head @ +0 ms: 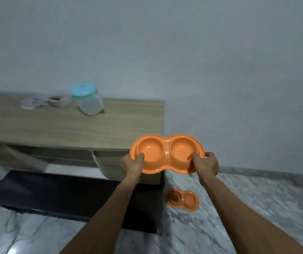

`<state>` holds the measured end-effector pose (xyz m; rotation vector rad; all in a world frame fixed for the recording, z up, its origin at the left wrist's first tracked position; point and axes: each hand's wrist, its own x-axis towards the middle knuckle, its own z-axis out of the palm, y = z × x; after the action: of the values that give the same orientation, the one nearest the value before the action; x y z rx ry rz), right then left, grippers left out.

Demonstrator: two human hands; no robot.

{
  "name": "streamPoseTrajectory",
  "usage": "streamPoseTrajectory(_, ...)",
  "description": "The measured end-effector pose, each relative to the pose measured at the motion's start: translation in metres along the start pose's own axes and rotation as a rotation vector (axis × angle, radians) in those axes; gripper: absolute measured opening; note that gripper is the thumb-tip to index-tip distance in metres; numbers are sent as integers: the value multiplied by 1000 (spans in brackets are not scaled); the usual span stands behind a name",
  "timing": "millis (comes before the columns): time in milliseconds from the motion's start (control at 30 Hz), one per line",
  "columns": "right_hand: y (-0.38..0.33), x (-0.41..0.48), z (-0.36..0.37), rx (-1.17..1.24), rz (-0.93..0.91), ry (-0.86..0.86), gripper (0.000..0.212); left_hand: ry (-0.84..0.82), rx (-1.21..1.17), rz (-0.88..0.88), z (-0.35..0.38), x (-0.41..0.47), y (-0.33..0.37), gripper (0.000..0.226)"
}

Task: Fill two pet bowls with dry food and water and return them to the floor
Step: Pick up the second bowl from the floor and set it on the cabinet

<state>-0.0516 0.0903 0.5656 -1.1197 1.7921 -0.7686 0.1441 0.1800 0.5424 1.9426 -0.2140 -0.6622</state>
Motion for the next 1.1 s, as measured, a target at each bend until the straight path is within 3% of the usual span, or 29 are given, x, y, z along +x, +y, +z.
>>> streamPoseTrajectory(467,-81,-132,224,-19,-135,-261,53,235,15,-67,-236,147,4,44)
streamPoseTrajectory(733,-133,-162,369,-23,-103,-278,56,251,41,-63,-324,265,23,49)
streamPoseTrajectory(1100,-182,-190,508,-62,-77,-269,54,213,154,-46,-402,389,43,45)
